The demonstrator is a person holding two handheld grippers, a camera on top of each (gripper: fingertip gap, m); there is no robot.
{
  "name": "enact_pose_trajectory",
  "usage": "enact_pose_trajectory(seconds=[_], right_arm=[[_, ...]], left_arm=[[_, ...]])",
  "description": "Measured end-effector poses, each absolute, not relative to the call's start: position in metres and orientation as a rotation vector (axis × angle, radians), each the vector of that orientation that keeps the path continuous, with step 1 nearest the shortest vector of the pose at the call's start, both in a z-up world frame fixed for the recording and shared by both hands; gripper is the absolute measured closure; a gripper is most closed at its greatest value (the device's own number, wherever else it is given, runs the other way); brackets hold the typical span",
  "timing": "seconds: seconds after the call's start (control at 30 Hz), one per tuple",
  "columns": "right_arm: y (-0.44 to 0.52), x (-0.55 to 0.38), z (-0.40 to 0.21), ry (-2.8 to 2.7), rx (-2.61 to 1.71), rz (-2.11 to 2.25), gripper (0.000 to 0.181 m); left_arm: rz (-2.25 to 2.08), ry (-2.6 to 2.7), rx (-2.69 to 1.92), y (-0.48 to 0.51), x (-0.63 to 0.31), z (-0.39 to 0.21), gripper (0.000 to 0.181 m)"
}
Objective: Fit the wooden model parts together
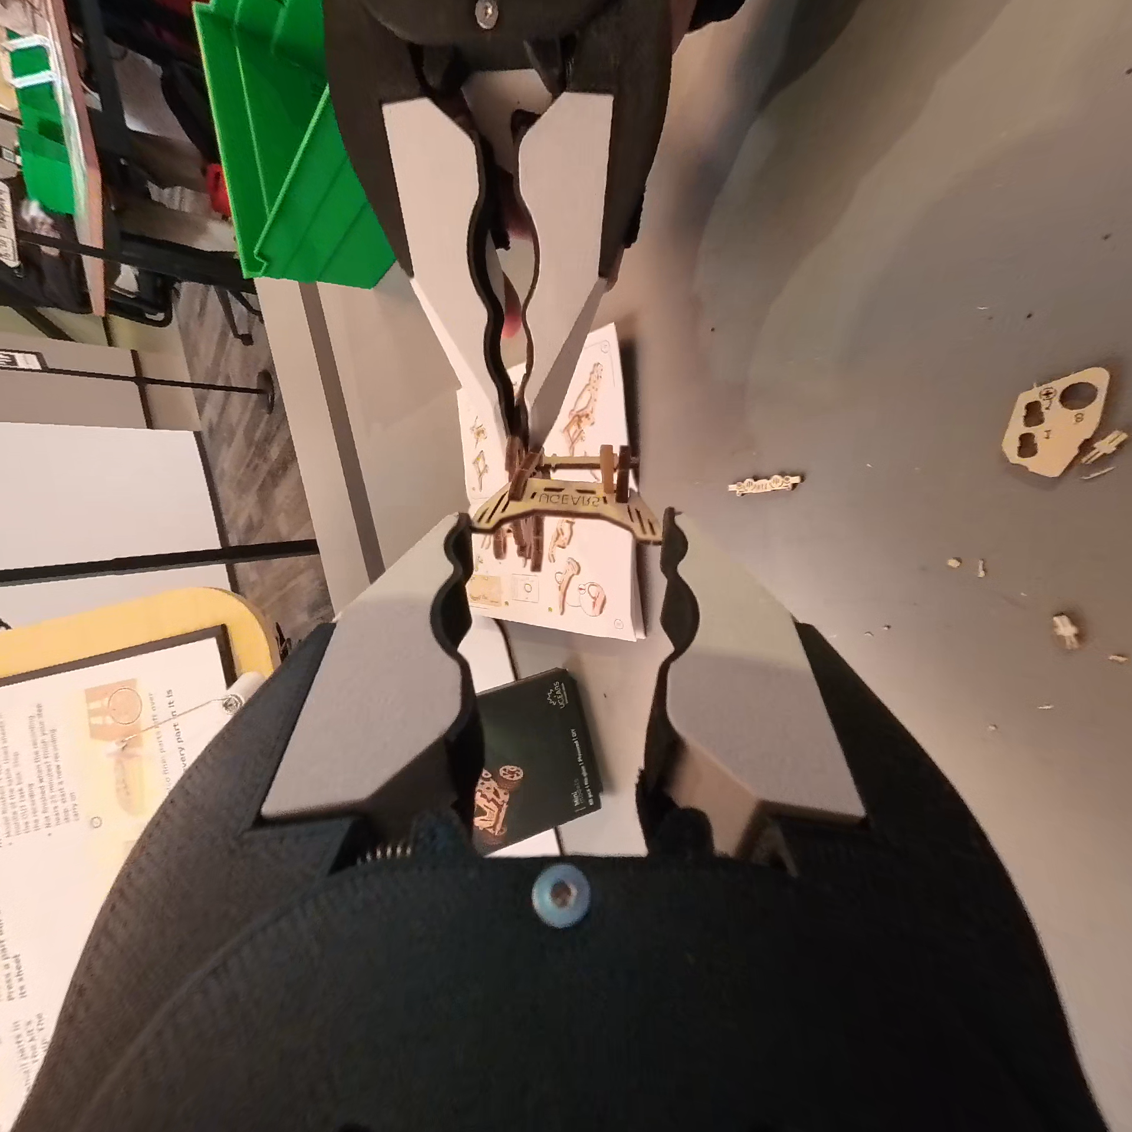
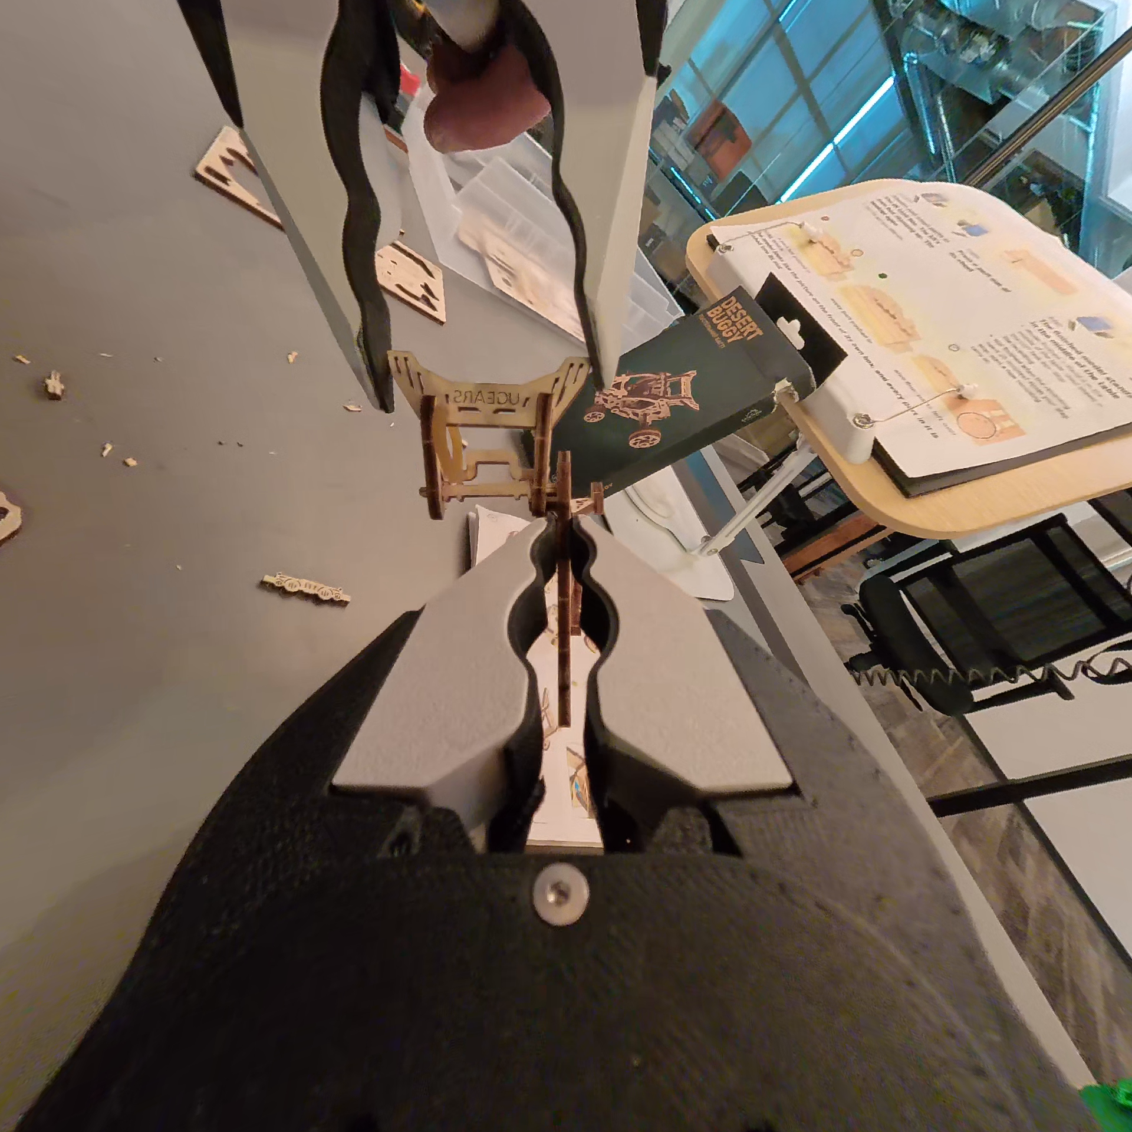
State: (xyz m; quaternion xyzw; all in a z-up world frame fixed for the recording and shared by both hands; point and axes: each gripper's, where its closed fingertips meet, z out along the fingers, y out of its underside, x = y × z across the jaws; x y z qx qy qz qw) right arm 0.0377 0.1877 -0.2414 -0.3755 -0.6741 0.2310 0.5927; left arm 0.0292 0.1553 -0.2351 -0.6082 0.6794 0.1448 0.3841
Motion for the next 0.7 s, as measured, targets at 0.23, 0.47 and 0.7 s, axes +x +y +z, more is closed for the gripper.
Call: enact_pose_trajectory(seconds=[0.23, 0.47, 0.7], right_arm=[[0.1892, 0.0369, -0.2419, -1.566, -0.877, 0.515, 0.181], [0.1904, 0.0370, -0.2455, -1.578, -0.887, 0.503, 0.181], [0.1906, 0.0367, -0.2484, -1.586, -0.888, 0.502, 0.181]], left_arm=[[0.364, 1.741, -1.536, 0.1543, 0.0319, -0.2350, 0.121], [0.356, 1.721, -1.546, 0.1560, 0.0315, -0.2387, 0.121], [0.322, 1.692, -1.564, 0.1580, 0.0281, -0.2421, 0.121]])
